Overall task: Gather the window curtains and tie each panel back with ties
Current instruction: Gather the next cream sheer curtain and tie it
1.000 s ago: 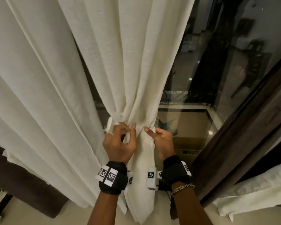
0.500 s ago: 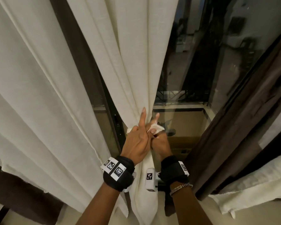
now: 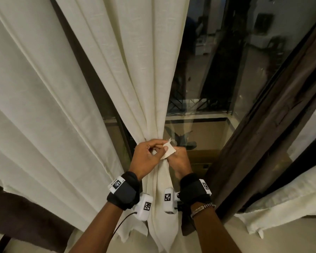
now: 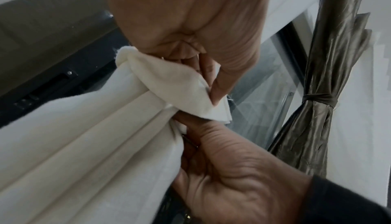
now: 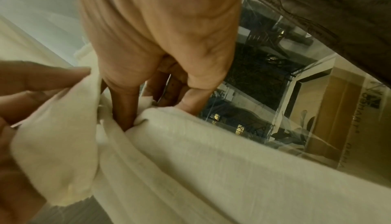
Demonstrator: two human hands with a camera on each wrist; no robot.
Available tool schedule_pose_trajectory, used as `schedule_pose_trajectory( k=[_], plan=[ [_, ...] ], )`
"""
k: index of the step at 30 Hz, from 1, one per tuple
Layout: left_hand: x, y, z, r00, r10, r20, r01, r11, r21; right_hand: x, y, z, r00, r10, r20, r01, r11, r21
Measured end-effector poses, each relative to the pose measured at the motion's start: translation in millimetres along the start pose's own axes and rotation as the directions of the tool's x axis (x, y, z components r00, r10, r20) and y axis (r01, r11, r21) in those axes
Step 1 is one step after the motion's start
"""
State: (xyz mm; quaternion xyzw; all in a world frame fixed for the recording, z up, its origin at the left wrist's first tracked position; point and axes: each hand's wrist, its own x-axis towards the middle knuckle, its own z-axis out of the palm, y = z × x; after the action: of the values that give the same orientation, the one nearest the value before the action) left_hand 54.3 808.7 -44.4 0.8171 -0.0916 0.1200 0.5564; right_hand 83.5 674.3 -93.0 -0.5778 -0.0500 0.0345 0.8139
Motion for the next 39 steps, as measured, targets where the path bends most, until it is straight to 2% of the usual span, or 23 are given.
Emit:
schedule_pose_trajectory(
  k=[3, 7, 10, 13, 17, 28, 30, 34, 36, 38, 39],
  plan=[
    [3.3, -3.9, -4.4, 1.0, -0.011, -0.017, 0.011, 1.0, 0.011, 0.9, 0.9, 0.3, 1.0, 0.014, 0.025, -0.012, 0.998, -0.059],
    [3.7, -3.2, -8.2, 0.995, 0.012, 0.103, -0.01, 1.0, -0.02, 2.0, -0.8, -5.9, 1.0, -0.021, -0.014, 0.017, 0.97, -0.244],
    [4.5, -4.3, -13.8, 0.988, 0.012, 0.156, -0.009, 1.0, -0.019, 1.4, -2.9, -11.0, 1.0, -0.014, 0.021, 0.02, 0.946, -0.323],
    [6.5, -11.6, -22.3, 0.986, -0.011, 0.168, 0.015, 1.0, -0.022, -3.0, -10.9, -14.4, 0.993, 0.039, 0.107, -0.006, 0.956, -0.292],
    [5.1, -15.2, -28.6, 0.982, -0.062, 0.18, 0.084, 0.989, -0.12, -7.5, -20.7, -17.8, 0.973, 0.122, 0.194, -0.072, 0.966, -0.247],
    [11.1, -23.6, -28.9, 0.997, 0.011, 0.072, -0.01, 1.0, -0.021, -10.2, -34.6, -28.3, 0.921, 0.244, 0.302, -0.177, 0.956, -0.233],
    [11.7, -22.3, -28.1, 0.997, 0.022, 0.075, -0.023, 1.0, 0.013, -10.0, -36.7, -28.0, 0.923, 0.248, 0.294, -0.181, 0.955, -0.237],
    [13.2, -17.9, -30.8, 0.991, -0.011, 0.13, 0.005, 0.999, 0.04, -8.1, -35.1, -25.1, 0.96, 0.178, 0.217, -0.123, 0.961, -0.247],
    [10.0, -16.3, -33.7, 0.997, -0.012, 0.071, 0.012, 1.0, -0.008, -8.9, -35.6, -25.3, 0.969, 0.16, 0.189, -0.111, 0.963, -0.245],
    [5.7, -10.9, -38.9, 0.995, 0.006, -0.096, -0.014, 0.996, -0.091, -8.6, -40.3, -27.0, 0.975, 0.165, 0.149, -0.116, 0.949, -0.293],
    [4.2, -5.5, -43.0, 0.98, 0.023, -0.197, -0.049, 0.991, -0.126, -7.5, -44.6, -27.4, 0.978, 0.16, 0.133, -0.105, 0.93, -0.352]
  ],
)
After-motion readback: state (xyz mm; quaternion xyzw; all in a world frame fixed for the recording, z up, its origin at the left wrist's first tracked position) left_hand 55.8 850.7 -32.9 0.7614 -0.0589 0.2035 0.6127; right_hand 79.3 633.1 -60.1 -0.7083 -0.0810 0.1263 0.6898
